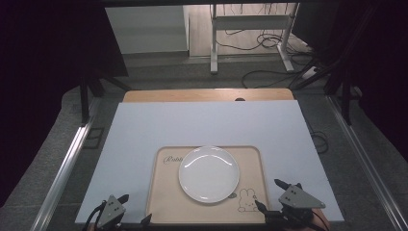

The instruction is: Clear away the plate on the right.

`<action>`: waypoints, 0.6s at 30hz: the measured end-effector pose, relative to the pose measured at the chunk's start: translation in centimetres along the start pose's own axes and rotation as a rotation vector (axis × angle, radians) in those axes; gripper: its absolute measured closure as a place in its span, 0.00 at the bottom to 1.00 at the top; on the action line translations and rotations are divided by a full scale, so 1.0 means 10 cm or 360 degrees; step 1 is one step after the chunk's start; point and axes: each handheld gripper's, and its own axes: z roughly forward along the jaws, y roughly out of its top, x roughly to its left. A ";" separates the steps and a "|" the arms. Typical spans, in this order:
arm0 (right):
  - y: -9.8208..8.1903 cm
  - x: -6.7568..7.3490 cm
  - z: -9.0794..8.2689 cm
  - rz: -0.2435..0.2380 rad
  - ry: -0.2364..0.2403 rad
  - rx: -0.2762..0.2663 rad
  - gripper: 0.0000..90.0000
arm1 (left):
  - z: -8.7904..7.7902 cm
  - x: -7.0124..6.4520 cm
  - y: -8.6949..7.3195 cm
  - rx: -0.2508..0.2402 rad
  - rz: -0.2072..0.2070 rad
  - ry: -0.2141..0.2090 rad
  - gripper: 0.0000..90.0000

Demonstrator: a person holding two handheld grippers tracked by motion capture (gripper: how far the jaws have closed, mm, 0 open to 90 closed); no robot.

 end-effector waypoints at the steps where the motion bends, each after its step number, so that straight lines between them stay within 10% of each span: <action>1: -0.01 -0.01 -0.01 0.0009 -0.0002 -0.0002 0.11 | 0.00 0.00 0.00 0.0000 0.0000 0.0000 0.03; 18: -0.24 -0.09 -0.10 0.0123 -0.0084 -0.0037 0.01 | 0.00 0.00 0.00 0.0001 0.0001 0.0001 0.03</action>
